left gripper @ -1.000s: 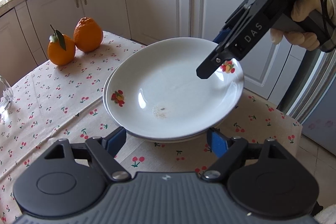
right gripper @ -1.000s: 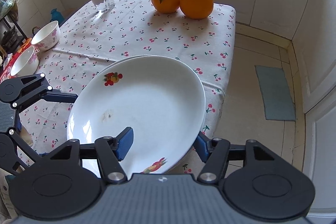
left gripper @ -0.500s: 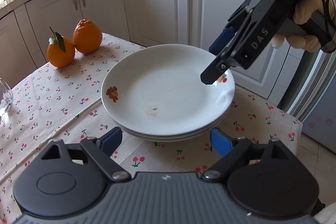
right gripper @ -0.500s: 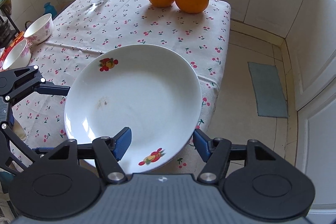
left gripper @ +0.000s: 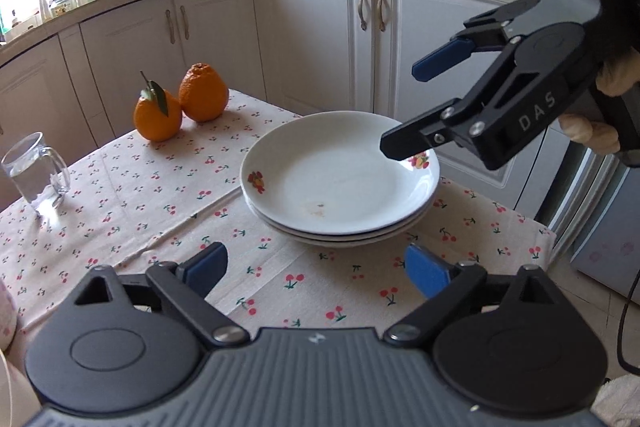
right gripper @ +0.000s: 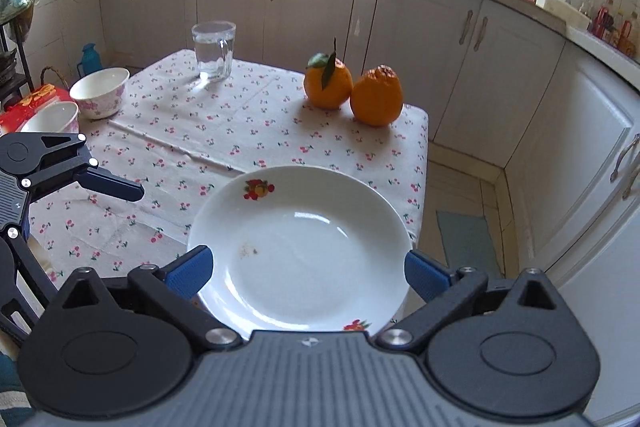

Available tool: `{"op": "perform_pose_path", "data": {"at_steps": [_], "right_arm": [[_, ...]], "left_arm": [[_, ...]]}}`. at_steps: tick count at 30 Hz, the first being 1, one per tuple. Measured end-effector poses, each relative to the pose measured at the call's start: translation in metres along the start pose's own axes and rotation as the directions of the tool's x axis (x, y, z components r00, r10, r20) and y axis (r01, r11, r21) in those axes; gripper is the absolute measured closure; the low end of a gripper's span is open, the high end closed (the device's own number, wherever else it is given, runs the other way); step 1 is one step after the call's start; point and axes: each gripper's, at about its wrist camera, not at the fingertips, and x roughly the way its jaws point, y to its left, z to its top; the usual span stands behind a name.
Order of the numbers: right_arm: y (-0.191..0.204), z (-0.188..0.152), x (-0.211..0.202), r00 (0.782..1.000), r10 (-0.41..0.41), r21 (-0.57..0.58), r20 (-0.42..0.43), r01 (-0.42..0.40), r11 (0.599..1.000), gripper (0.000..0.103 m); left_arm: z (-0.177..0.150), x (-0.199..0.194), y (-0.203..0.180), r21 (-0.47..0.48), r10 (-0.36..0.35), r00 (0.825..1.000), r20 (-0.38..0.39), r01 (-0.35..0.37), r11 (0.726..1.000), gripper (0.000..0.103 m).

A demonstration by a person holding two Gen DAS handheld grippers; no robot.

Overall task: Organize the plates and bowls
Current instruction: 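Move the right tool to the nearest white floral bowl and grip its rim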

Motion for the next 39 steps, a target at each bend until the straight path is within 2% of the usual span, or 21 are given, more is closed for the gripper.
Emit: {"op": "perform_pose_path", "data": {"at_steps": [4, 8, 13, 17, 21, 25, 31, 36, 39], "right_arm": [[0.028, 0.002, -0.013, 0.996, -0.001, 0.010, 0.084, 0.000, 1.000, 0.000], [0.061, 0.006, -0.015, 0.992, 0.011, -0.022, 0.127, -0.008, 1.000, 0.000], [0.107, 0.014, -0.004, 0.987, 0.122, -0.069, 0.105, -0.115, 0.991, 0.000], [0.147, 0.018, 0.008, 0.983, 0.171, -0.146, 0.070, -0.160, 0.976, 0.000], [0.181, 0.020, 0.013, 0.969, 0.242, -0.204, 0.053, -0.226, 0.952, 0.000], [0.211, 0.019, 0.015, 0.952, 0.305, -0.262, 0.035, -0.285, 0.922, 0.000], [0.245, 0.022, 0.026, 0.927, 0.374, -0.275, -0.006, -0.361, 0.891, 0.000], [0.265, 0.026, 0.034, 0.901, 0.434, -0.295, -0.030, -0.423, 0.857, 0.000], [0.274, 0.030, 0.041, 0.883, 0.467, -0.289, -0.044, -0.459, 0.840, 0.000]], "left_arm": [[-0.015, -0.033, 0.012, -0.032, 0.044, 0.999, 0.023, -0.043, 0.999, 0.007], [-0.035, -0.067, 0.024, -0.066, 0.101, 0.994, 0.029, -0.099, 0.993, 0.007], [-0.064, -0.105, 0.038, -0.126, 0.182, 0.983, 0.010, -0.179, 0.976, 0.007], [-0.090, -0.133, 0.049, -0.162, 0.240, 0.971, -0.015, -0.239, 0.957, 0.007], [-0.116, -0.159, 0.061, -0.179, 0.282, 0.958, -0.053, -0.287, 0.941, 0.007], [-0.140, -0.179, 0.073, -0.154, 0.322, 0.942, -0.097, -0.334, 0.930, 0.007], [-0.173, -0.190, 0.096, -0.145, 0.327, 0.932, -0.157, -0.349, 0.926, 0.007], [-0.187, -0.185, 0.112, -0.146, 0.285, 0.946, -0.151, -0.307, 0.941, 0.007], [-0.189, -0.180, 0.117, -0.117, 0.282, 0.946, -0.157, -0.301, 0.946, 0.008]]}}
